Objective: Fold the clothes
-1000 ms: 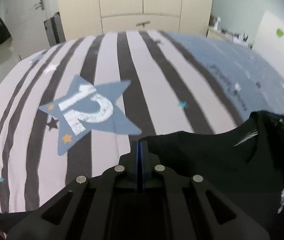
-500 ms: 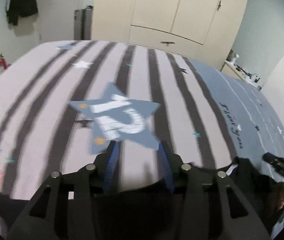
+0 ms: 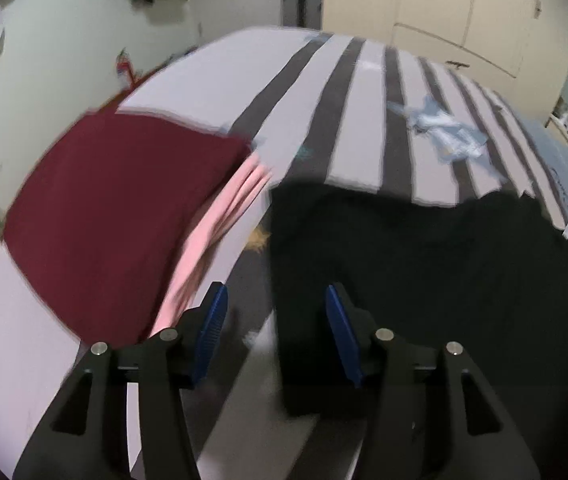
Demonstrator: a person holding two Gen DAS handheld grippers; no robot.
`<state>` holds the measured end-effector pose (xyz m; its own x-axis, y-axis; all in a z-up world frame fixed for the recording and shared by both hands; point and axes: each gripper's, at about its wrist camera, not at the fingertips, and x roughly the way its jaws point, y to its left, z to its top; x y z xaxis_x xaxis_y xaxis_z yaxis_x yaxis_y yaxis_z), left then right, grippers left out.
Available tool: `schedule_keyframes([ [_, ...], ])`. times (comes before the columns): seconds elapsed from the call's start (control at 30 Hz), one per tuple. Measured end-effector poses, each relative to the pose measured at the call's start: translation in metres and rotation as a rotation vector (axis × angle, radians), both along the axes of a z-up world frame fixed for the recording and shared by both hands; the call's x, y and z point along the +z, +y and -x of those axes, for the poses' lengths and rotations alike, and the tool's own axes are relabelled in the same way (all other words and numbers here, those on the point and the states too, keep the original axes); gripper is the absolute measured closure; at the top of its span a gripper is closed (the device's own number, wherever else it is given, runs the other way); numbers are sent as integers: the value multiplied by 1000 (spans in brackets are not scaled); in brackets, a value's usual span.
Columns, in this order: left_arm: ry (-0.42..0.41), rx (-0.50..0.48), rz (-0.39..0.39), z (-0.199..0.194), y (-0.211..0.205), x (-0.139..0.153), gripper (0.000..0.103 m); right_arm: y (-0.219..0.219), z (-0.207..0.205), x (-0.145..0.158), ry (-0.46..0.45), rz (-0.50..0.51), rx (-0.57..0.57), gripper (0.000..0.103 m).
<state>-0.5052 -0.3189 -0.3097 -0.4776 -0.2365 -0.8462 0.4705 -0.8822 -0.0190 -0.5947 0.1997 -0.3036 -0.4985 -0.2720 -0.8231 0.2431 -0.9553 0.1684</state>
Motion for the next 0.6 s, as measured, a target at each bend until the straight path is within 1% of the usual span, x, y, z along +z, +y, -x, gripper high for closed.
schedule_keyframes([
  [0.1, -2, -10, -17, -1, -6, -8, 54, 1, -17, -1, 5, 34, -47, 70],
  [0.17, 0, -30, -14, 6, -9, -13, 53, 1, -24, -3, -4, 61, -76, 66],
  [0.23, -9, -35, -9, 16, -13, -17, 51, -4, -30, -5, -13, 66, -94, 65],
  [0.3, -21, -28, -50, 31, -23, -26, 47, -9, -30, -8, -25, 72, -102, 65],
  [0.37, -28, -9, -84, 42, -34, -36, 47, -17, -31, -10, -31, 70, -97, 65],
  [0.4, -23, -15, -111, 46, -38, -41, 48, -21, -32, -11, -33, 69, -94, 65],
  [0.43, -18, -29, -124, 49, -38, -43, 61, -24, -33, -12, -32, 67, -90, 65],
  [0.47, -17, -50, -121, 51, -37, -44, 73, -28, -35, -13, -32, 65, -86, 65],
  [0.5, -28, -76, -102, 54, -35, -45, 87, -31, -36, -15, -32, 63, -82, 65],
  [0.53, -31, -86, -87, 53, -35, -41, 96, -33, -37, -16, -33, 60, -82, 65],
  [0.57, -16, -84, -86, 51, -36, -33, 100, -35, -37, -17, -35, 57, -81, 65],
  [0.6, -1, -81, -84, 48, -38, -25, 100, -38, -38, -19, -37, 54, -81, 65],
])
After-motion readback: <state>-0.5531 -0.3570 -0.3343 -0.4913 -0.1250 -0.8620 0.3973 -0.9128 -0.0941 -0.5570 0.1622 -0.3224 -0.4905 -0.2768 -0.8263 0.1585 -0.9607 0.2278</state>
